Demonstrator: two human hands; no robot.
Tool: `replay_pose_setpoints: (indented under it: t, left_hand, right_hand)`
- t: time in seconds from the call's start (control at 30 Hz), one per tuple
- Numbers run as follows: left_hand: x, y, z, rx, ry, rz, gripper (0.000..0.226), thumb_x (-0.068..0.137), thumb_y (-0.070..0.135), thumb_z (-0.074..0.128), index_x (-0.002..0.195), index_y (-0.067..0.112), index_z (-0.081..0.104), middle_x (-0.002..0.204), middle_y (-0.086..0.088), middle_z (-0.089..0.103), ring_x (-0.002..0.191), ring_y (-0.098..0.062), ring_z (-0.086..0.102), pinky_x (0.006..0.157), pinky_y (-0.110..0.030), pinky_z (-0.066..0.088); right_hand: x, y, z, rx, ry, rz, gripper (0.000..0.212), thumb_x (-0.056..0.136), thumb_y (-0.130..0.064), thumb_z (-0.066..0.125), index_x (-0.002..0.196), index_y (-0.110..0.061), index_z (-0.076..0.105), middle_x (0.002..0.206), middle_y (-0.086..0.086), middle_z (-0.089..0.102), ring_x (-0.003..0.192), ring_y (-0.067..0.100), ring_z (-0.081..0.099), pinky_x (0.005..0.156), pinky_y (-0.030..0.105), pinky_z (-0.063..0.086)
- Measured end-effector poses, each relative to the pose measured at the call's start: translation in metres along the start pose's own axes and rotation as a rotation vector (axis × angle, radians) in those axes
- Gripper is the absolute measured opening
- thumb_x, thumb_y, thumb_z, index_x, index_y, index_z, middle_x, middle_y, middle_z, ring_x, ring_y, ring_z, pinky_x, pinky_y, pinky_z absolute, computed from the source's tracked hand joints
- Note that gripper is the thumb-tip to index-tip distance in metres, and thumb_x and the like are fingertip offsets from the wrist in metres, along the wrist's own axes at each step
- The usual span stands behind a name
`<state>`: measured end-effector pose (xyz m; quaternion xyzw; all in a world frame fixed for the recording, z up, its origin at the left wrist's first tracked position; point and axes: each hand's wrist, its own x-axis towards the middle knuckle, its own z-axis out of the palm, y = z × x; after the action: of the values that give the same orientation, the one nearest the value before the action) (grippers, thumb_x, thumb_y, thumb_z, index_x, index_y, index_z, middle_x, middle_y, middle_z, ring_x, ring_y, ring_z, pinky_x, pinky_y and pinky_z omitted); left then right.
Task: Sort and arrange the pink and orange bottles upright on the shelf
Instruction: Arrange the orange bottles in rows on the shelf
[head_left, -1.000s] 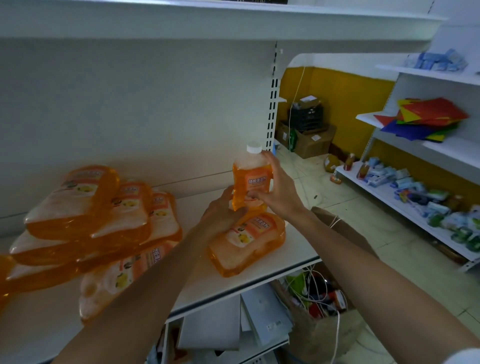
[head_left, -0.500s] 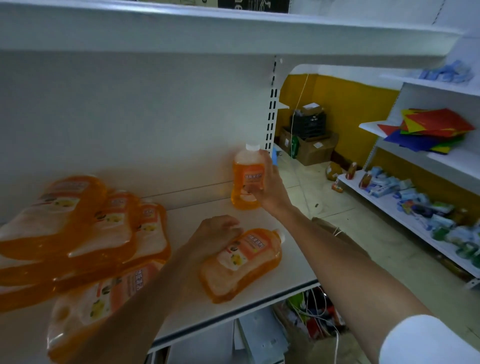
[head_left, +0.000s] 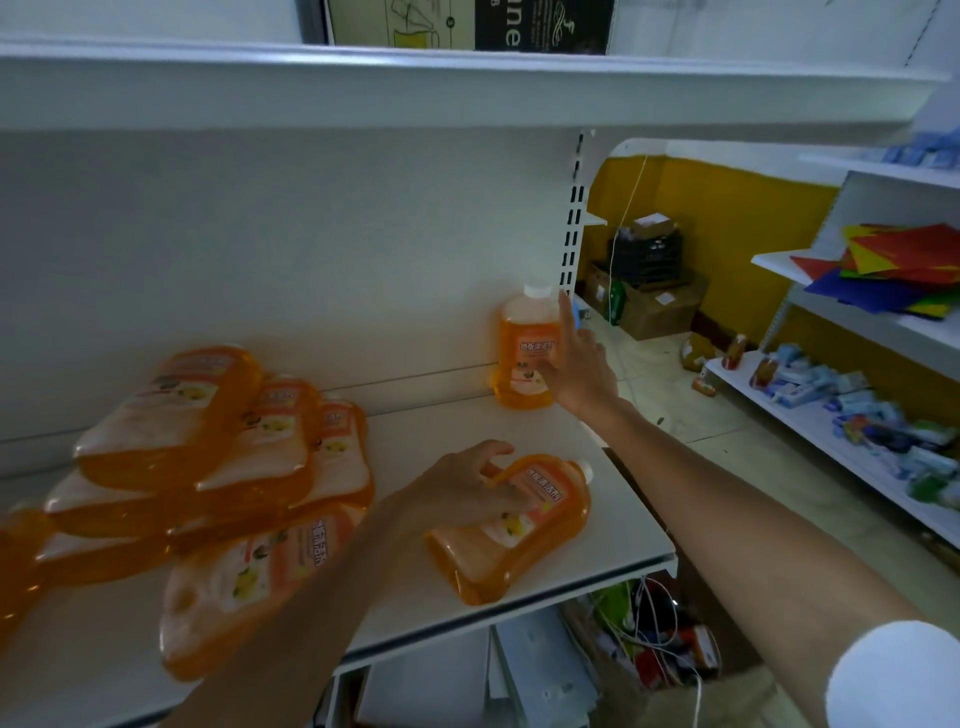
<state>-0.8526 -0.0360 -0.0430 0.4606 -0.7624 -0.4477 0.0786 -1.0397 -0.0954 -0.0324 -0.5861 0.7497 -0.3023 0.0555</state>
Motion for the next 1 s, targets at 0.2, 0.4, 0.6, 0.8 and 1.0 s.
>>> replay_pose_setpoints:
  t: [0.2, 0.4, 0.6, 0.8, 1.0]
  left_hand:
    - [-0.023, -0.004, 0.03, -0.162, 0.349, -0.039, 0.041, 0.089, 0.042, 0.051, 0.128, 0.031, 0.044, 0.12, -0.002, 0.056, 0.095, -0.014, 0.056, 0.078, -0.026, 0.05]
    - [-0.03, -0.004, 0.032, -0.254, 0.439, -0.103, 0.054, 0.088, 0.04, 0.054, 0.136, 0.023, 0.034, 0.13, -0.005, 0.05, 0.116, -0.024, 0.049, 0.095, -0.029, 0.04]
    - [-0.044, -0.038, 0.049, -0.365, 0.387, 0.023, 0.056, 0.089, 0.035, 0.057, 0.139, 0.025, 0.034, 0.135, 0.009, 0.043, 0.129, -0.016, 0.04, 0.102, -0.028, 0.032]
    - [-0.046, -0.029, 0.047, -0.298, 0.433, 0.137, 0.052, 0.086, 0.045, 0.057, 0.134, 0.039, 0.038, 0.113, 0.01, 0.06, 0.106, -0.012, 0.057, 0.084, -0.02, 0.046]
    - [-0.036, -0.009, 0.049, -0.274, 0.449, 0.123, 0.08, 0.086, 0.038, 0.06, 0.145, 0.035, 0.006, 0.129, 0.001, 0.051, 0.117, -0.021, 0.051, 0.078, -0.023, 0.036]
  right_hand:
    - [-0.053, -0.002, 0.002, 0.114, 0.057, 0.03, 0.061, 0.096, -0.03, 0.047, 0.148, -0.029, 0.015, 0.138, 0.013, 0.039, 0.125, 0.032, 0.04, 0.096, 0.042, 0.037]
    - [-0.085, -0.024, -0.009, 0.314, -0.522, 0.259, 0.077, 0.079, -0.061, 0.059, 0.141, -0.021, 0.038, 0.139, 0.003, 0.044, 0.113, 0.021, 0.052, 0.073, 0.032, 0.055]
    - [-0.088, -0.034, -0.007, 0.391, -0.61, 0.242, 0.095, 0.072, -0.038, 0.078, 0.147, -0.017, 0.024, 0.143, 0.007, 0.04, 0.121, 0.027, 0.049, 0.08, 0.039, 0.054]
    - [-0.093, -0.031, -0.006, 0.475, -0.452, 0.093, 0.073, 0.069, -0.037, 0.079, 0.132, -0.022, 0.045, 0.124, -0.001, 0.055, 0.109, 0.016, 0.056, 0.071, 0.021, 0.049]
    - [-0.089, -0.039, -0.031, 0.342, -0.174, -0.244, 0.079, 0.065, -0.031, 0.084, 0.132, -0.029, 0.042, 0.123, -0.008, 0.045, 0.113, 0.011, 0.045, 0.087, 0.023, 0.043]
